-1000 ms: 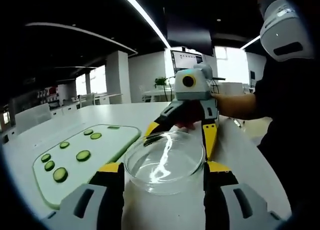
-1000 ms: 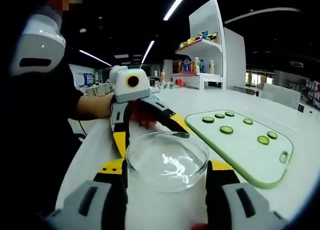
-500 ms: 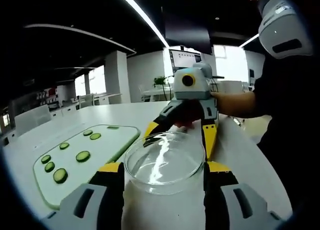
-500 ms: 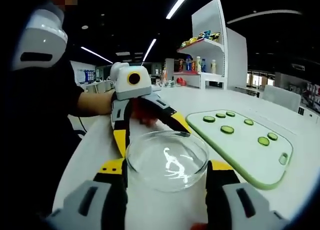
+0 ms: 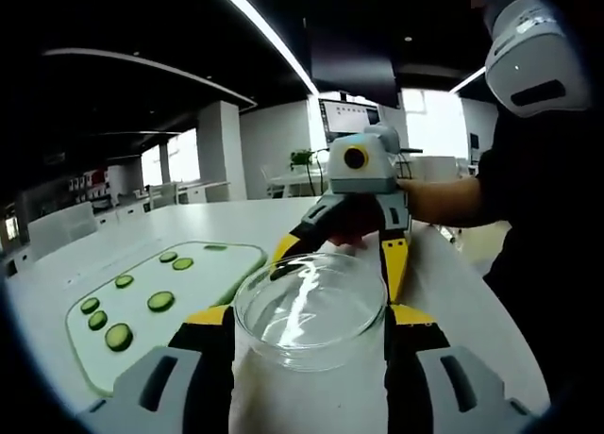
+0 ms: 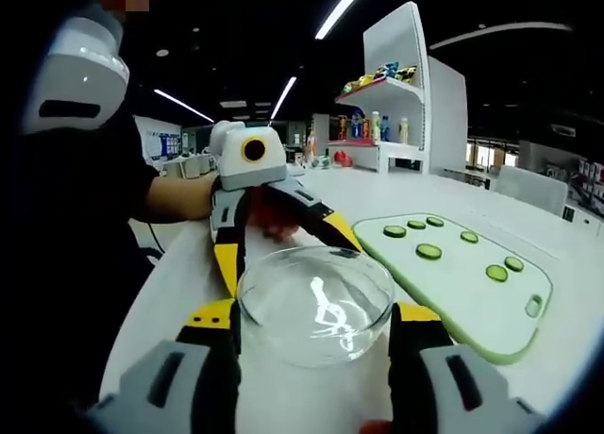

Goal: Open the petri dish lid, add cucumber slices into the petri dish, and close the lid

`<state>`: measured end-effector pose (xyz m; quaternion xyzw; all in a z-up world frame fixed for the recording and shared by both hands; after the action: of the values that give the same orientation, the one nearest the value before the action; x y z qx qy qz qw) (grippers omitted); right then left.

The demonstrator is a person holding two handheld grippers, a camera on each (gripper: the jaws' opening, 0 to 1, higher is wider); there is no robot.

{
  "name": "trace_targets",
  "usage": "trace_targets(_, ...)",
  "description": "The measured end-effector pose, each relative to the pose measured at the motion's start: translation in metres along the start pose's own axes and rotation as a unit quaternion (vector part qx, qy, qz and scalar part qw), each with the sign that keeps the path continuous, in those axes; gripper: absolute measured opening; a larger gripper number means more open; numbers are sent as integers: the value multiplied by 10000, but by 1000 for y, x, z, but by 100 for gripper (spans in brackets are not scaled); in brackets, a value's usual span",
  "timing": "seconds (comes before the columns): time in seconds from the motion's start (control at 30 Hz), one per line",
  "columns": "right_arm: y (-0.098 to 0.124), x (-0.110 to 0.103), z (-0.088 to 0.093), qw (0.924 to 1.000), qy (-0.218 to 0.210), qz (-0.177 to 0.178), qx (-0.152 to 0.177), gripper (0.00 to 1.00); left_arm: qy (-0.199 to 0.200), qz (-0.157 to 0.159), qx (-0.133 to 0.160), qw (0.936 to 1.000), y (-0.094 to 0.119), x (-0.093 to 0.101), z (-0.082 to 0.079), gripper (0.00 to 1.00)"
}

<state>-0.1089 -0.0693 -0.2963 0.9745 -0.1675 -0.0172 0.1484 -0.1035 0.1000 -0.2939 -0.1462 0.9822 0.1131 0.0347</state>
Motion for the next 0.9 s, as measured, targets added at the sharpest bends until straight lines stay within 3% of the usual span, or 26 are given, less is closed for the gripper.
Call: trace_targets(0.9, -24, -5, -17, 9998, 159, -133, -9, 60, -23, -199, 4, 9998, 28, -6, -1, 64)
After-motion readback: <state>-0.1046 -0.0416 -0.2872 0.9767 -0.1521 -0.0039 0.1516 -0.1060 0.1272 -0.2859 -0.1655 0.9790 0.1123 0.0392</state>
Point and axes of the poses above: the point that each gripper's makers call its tool centre point, and the gripper's own axes: y roughly backward along the fingers, x roughly to its right, z roughly out of its underside, the point moved 8 cm from there along y, roughly backward along the fingers, and after that the axes turned 1 degree about -y, right-handed, at the moved point
